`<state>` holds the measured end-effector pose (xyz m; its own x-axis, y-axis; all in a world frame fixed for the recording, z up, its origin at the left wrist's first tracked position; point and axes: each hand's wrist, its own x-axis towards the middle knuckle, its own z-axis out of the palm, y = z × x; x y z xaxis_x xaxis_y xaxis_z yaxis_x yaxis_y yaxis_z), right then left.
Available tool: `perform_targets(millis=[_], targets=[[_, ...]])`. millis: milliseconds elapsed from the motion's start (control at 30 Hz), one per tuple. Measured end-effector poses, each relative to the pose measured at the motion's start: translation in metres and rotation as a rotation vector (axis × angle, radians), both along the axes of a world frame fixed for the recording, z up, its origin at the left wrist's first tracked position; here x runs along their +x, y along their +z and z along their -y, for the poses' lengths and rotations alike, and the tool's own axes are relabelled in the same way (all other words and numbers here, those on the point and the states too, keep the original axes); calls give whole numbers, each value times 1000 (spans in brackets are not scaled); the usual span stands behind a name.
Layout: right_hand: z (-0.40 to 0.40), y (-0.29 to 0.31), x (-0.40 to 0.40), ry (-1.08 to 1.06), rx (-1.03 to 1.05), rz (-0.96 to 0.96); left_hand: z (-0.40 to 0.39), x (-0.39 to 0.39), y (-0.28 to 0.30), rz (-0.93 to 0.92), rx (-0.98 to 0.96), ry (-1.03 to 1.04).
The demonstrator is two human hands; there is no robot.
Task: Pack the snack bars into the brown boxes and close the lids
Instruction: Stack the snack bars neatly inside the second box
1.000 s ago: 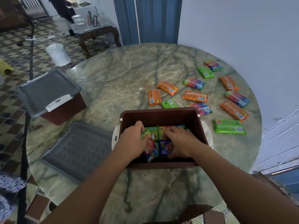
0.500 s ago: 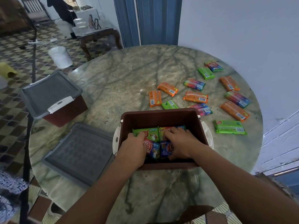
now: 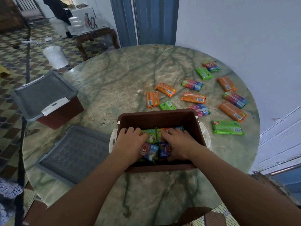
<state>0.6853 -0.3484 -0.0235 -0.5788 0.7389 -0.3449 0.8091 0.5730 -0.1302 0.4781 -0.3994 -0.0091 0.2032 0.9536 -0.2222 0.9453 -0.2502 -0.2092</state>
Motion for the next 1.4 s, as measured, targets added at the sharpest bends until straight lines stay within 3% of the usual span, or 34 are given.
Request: perform_targets(millis=[367, 1033, 1133, 1267, 1400], targets=[[0, -1, 0, 2, -1, -29, 3, 1, -6, 184, -115, -18], [-5, -10, 1, 32, 18, -126, -1, -1, -16, 216, -95, 8], [-3, -3, 1, -33, 34, -236, 0, 2, -13, 304, -101, 46], [0, 11, 8, -141, 199, -561, -7, 15, -2, 812, -15, 262], [-5, 28, 27, -333, 408, -822, -29, 46, 30, 895, 184, 246]])
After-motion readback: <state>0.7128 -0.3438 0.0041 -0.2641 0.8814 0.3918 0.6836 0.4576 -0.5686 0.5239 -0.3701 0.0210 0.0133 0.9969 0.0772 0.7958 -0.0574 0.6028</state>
